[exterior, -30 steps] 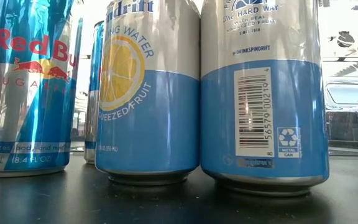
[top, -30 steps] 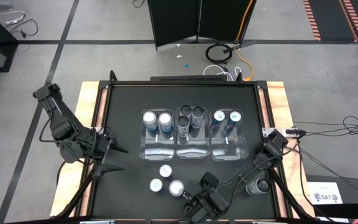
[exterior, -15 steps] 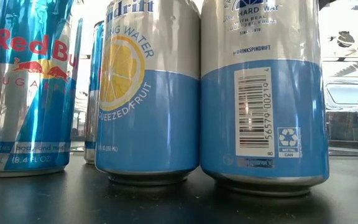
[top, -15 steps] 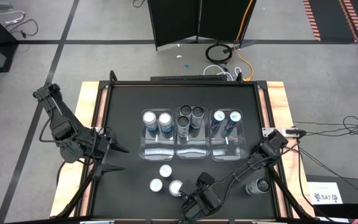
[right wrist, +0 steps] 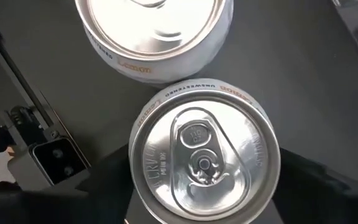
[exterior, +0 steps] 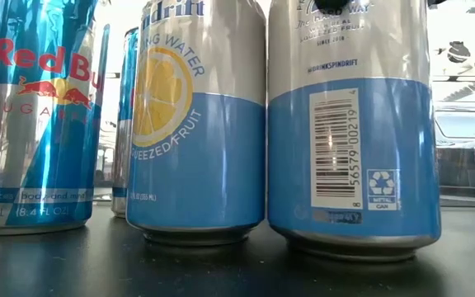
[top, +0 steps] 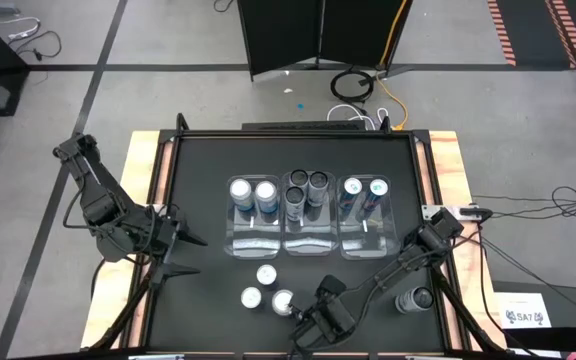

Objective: Sort soda cans
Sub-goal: Put the right blue-white soda can into the left transparent bin

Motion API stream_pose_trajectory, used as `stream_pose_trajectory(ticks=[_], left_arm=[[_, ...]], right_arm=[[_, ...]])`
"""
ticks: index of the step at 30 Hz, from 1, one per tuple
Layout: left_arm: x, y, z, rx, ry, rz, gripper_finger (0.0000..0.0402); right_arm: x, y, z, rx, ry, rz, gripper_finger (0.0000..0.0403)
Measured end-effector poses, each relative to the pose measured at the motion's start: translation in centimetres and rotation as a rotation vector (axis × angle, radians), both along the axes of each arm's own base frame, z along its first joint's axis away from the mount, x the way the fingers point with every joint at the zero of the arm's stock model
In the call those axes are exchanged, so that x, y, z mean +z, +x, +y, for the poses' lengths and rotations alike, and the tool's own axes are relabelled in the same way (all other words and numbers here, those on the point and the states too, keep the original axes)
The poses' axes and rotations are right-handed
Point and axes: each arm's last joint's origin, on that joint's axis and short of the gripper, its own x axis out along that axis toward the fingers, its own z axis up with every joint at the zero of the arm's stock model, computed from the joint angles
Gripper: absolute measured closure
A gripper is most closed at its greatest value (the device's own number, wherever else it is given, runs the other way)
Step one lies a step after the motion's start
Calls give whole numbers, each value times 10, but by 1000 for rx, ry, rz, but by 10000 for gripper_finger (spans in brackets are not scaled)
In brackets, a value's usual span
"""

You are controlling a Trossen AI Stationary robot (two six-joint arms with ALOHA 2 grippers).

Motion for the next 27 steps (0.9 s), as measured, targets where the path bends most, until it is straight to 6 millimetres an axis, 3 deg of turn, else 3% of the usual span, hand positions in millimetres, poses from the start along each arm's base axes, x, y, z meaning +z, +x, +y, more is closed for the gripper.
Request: stream_pose_trajectory(ticks=[2,8,14,20,23,27], left_arm=[[0,0,0,0,0,0,61],[0,0,0,0,0,0,61],[0,0,0,0,1,0,61],[0,0,0,-1,1,0,61],[0,0,0,-6,13,-2,61],[0,0,0,-48,112,-27,61]], right_arm=[[1,-1,-1,2,10,20,126],[15,-13,-6,-15,26,78,130],[73,-40,-23,-83,-5,-45,130],[134,-56,-49,-156,-124,-397,130],[157,-44,-76,-167,-176,-542,130],[164,-7,-112,-79,-147,-615,130]])
